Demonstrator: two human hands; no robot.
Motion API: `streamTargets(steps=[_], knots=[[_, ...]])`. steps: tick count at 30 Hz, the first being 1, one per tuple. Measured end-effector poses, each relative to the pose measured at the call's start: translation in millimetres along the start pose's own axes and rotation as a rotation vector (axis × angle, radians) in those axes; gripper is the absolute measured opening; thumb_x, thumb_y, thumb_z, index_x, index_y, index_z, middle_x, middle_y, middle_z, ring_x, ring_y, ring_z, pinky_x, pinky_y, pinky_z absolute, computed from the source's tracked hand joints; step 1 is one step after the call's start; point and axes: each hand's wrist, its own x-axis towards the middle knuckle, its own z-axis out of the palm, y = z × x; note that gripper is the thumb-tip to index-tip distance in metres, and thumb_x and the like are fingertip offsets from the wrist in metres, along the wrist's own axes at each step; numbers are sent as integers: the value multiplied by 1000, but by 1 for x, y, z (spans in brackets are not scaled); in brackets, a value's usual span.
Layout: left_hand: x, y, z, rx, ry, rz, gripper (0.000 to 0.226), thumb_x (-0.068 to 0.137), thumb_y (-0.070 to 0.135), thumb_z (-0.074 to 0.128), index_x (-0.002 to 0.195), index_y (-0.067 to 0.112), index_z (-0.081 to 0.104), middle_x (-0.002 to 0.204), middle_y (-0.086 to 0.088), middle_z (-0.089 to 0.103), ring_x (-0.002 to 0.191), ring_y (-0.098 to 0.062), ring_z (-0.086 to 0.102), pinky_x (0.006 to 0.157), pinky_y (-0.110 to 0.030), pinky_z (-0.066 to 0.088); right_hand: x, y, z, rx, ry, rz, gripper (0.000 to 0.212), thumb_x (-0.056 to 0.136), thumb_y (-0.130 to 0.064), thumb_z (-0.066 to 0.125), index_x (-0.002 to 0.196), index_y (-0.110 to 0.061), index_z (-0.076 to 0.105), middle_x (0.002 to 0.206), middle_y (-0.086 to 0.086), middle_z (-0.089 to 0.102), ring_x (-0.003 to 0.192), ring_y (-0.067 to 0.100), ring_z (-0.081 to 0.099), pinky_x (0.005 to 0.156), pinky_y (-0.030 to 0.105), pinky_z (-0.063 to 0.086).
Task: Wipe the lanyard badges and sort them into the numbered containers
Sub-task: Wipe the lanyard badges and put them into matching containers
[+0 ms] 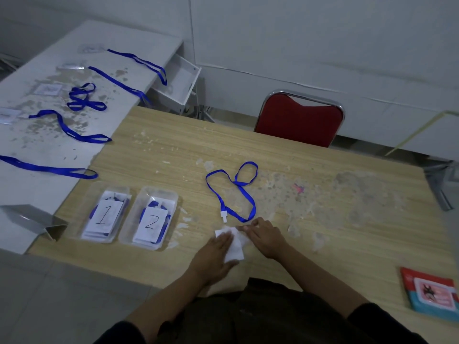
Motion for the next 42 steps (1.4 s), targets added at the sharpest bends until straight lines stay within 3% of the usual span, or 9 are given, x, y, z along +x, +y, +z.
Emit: streamTargets(steps=[3, 9, 14, 20, 23, 26, 31, 37, 42], knots=[[-2, -13, -7, -3, 42, -59, 76, 98, 59, 28, 155, 16, 2, 162, 1, -3, 150, -11, -2, 120, -28, -1, 0, -2, -2, 35, 1, 13, 40, 104, -48, 23, 131, -52, 51, 118, -1, 46, 109, 16, 47, 92, 41, 43], [-30, -6, 15, 96, -148, 221, 81, 91, 66, 12, 155, 17, 12, 161, 1, 2, 150, -15, 6, 120, -31, -2, -2, -4, -3, 9, 6, 22, 40, 105, -46, 22, 133, -52, 49, 118, -1, 46, 109, 17, 47, 94, 41, 42], [-22, -8, 3, -16, 64, -29, 70, 99, 57, 22, 155, 18, 5, 159, 5, -5, 149, -8, -3, 122, -27, -1, -2, -4, -6, 46, 3, 30, 40, 105, -44, 24, 132, -48, 53, 118, -1, 47, 110, 17, 48, 92, 37, 40], [-25, 5, 7, 47, -82, 178, 73, 98, 59, 29, 155, 16, 12, 162, -1, 5, 150, -11, 4, 120, -28, -11, -5, -5, -3, 7, 8, 22, 40, 105, -45, 21, 135, -53, 47, 121, -1, 45, 110, 16, 46, 94, 40, 42], [-17, 1, -1, -17, 23, 25, 71, 99, 57, 26, 155, 18, 7, 162, 2, 3, 149, -8, 2, 124, -32, 5, -5, -5, -4, 12, -4, 17, 41, 105, -46, 20, 134, -52, 48, 121, -1, 45, 110, 17, 46, 93, 39, 41], [-6, -2, -12, -36, 58, -96, 75, 99, 57, 27, 155, 15, 2, 161, 1, -4, 150, -12, -2, 123, -32, 5, -5, -5, -3, 28, -3, 11, 41, 104, -47, 21, 133, -51, 49, 120, 0, 45, 110, 16, 46, 92, 38, 42], [-11, 17, 3, -2, -97, 140, 79, 96, 61, 34, 156, 17, 5, 163, 0, 1, 150, -13, 3, 117, -23, -3, -4, -5, -3, 25, -9, 34, 41, 105, -47, 20, 134, -52, 48, 121, -1, 45, 112, 17, 46, 94, 40, 40], [-1, -1, -16, -12, 15, -38, 79, 97, 59, 33, 155, 15, 1, 163, -1, -3, 150, -12, -1, 123, -32, 5, -6, -7, -6, 63, -7, 30, 40, 104, -47, 24, 133, -49, 51, 121, -1, 47, 110, 16, 47, 91, 38, 40], [-8, 18, 3, -11, -100, 135, 78, 96, 62, 34, 156, 22, 4, 163, 3, 0, 150, -12, 3, 115, -23, -1, -5, -7, -6, 37, -21, 38, 41, 105, -45, 23, 135, -47, 50, 123, 0, 46, 114, 18, 46, 95, 40, 40]])
